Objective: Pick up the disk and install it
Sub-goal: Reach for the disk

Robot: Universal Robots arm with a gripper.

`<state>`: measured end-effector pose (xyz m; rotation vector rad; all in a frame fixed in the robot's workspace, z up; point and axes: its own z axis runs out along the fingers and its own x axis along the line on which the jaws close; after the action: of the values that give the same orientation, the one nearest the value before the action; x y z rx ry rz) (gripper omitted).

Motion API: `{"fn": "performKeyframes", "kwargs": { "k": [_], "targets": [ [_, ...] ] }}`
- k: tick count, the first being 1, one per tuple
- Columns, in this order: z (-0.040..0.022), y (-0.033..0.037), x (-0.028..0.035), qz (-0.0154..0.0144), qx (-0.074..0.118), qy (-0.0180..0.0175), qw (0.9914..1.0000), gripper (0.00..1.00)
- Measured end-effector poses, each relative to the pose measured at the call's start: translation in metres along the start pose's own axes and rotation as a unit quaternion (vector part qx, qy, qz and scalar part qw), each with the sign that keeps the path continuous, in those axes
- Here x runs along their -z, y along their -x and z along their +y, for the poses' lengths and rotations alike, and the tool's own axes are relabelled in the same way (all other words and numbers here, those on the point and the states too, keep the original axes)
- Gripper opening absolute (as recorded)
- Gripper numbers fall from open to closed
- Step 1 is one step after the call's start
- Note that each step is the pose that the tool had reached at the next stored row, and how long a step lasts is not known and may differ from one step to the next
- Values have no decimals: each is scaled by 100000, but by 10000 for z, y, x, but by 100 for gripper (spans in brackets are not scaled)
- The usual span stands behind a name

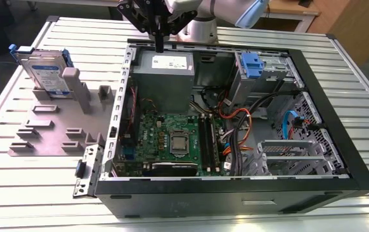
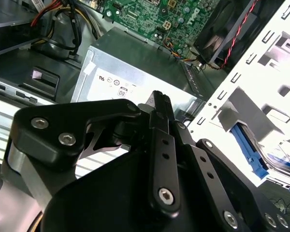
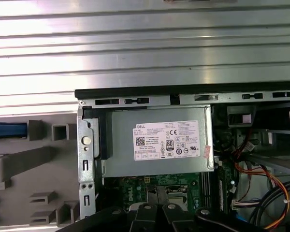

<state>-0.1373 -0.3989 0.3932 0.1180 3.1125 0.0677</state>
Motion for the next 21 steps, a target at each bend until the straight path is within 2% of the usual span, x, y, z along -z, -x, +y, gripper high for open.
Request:
{"fn": "performKeyframes", "kwargs": {
  "k": [12, 21],
  "targets": [
    [-2, -25, 1, 0, 2, -3, 100000, 11],
    [-6, -77, 1, 0, 4, -4, 100000, 11]
  ]
}}
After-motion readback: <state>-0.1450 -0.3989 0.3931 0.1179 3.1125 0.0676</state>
